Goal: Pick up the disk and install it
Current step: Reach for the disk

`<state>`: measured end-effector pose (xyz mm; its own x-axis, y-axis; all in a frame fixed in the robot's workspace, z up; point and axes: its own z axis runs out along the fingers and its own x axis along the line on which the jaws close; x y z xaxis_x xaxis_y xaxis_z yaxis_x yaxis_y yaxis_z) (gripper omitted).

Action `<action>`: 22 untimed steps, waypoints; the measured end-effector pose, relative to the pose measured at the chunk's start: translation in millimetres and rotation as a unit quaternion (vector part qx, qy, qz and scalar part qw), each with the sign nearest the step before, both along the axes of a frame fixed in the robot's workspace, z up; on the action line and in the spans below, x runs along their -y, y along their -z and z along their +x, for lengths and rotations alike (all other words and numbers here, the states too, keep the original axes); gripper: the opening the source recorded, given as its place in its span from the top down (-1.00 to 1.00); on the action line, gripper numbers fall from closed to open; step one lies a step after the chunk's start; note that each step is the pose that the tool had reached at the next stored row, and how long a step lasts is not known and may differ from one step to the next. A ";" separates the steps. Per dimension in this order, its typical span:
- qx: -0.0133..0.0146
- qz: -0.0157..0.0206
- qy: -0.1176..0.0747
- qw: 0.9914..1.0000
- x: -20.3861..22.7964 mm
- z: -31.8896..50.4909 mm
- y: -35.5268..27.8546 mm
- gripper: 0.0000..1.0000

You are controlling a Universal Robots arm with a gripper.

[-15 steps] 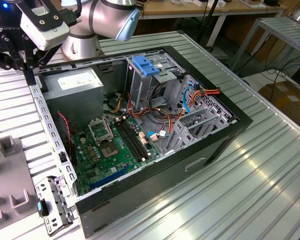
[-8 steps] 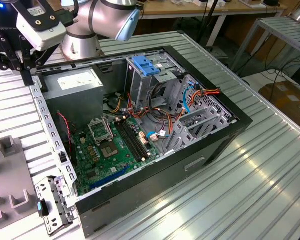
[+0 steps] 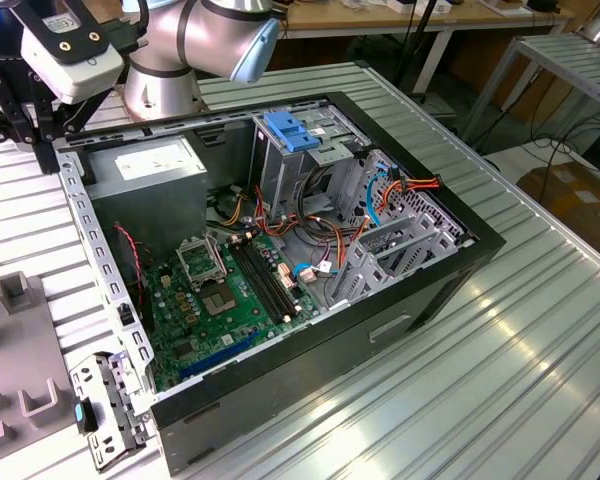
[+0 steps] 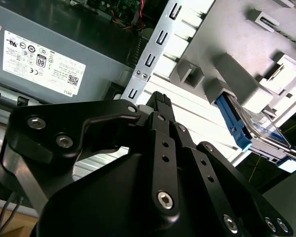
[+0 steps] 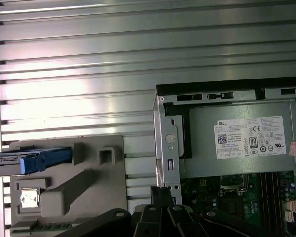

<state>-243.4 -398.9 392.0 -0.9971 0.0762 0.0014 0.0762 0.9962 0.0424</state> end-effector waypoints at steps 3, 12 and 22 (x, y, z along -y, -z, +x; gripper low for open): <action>0.000 0.000 0.000 1.000 0.0 -2.8 0.0 0.79; 0.000 0.000 0.000 1.000 0.0 -10.2 0.1 0.79; -0.001 0.000 0.000 1.000 0.0 -20.8 0.4 0.79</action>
<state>-264.2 -398.9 391.6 -0.9971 0.0762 0.0036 0.0763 0.9962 0.0423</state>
